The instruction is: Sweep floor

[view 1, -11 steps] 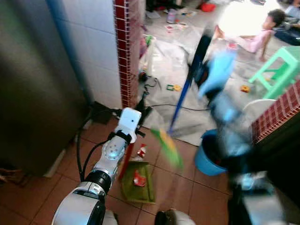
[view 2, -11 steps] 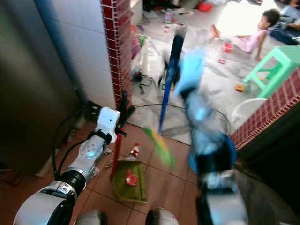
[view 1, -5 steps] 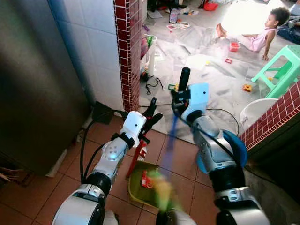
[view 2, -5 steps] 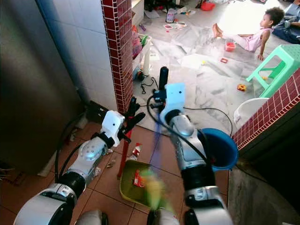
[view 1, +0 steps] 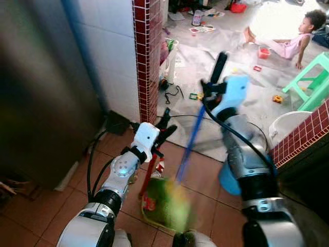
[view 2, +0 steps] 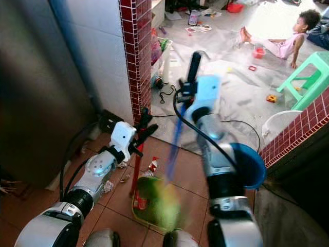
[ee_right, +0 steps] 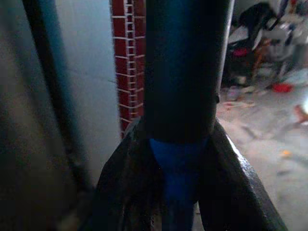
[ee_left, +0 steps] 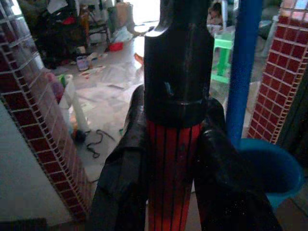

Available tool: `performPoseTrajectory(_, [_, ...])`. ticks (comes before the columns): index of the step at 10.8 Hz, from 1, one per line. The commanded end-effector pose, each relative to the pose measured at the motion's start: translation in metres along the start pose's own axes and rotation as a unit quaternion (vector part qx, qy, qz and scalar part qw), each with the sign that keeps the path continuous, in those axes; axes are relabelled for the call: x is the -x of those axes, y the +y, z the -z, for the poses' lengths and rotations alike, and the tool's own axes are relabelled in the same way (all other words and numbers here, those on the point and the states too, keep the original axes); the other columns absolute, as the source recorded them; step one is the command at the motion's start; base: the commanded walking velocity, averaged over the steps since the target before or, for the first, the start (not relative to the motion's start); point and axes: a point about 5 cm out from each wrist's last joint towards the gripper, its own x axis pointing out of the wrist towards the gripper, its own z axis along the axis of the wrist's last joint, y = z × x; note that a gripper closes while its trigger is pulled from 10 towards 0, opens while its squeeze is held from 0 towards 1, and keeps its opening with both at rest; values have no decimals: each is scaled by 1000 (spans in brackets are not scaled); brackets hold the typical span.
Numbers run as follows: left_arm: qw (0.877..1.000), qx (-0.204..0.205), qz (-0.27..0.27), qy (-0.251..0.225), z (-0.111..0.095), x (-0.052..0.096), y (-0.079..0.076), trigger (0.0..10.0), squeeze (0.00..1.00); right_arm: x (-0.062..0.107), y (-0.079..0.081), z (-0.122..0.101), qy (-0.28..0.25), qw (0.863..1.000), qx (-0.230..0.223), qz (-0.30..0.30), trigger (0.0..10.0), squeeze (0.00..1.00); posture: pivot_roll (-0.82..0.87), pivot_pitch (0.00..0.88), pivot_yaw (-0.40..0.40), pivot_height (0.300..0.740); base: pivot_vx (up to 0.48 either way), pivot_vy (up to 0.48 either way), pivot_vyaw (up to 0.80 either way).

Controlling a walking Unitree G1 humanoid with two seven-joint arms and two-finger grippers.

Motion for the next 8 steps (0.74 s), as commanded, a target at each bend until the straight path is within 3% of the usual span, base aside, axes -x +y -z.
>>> performPoseTrajectory(1, [1000,-9,-14,-4,-3,-1,5,10000,0,-3,-6,-16,-38,999,9,18,10000,0,-36,36,-22,740,0,0,0])
performPoseTrajectory(5, [999,-18,-35,-27,-12,-1,8,10000,0,1,-13,-4,-31,998,37,49,10000,0,-27,32,-35,740,0,0,0])
performPoseTrajectory(6, [998,-11,-46,-34,-13,3,11,10000,0,5,-17,-3,-35,994,63,78,10000,0,-27,35,-36,740,0,0,0])
performPoseTrajectory(8, [995,-6,-83,-46,-14,15,17,10000,0,13,-21,4,-30,992,66,108,10000,0,-23,39,-37,740,0,0,0])
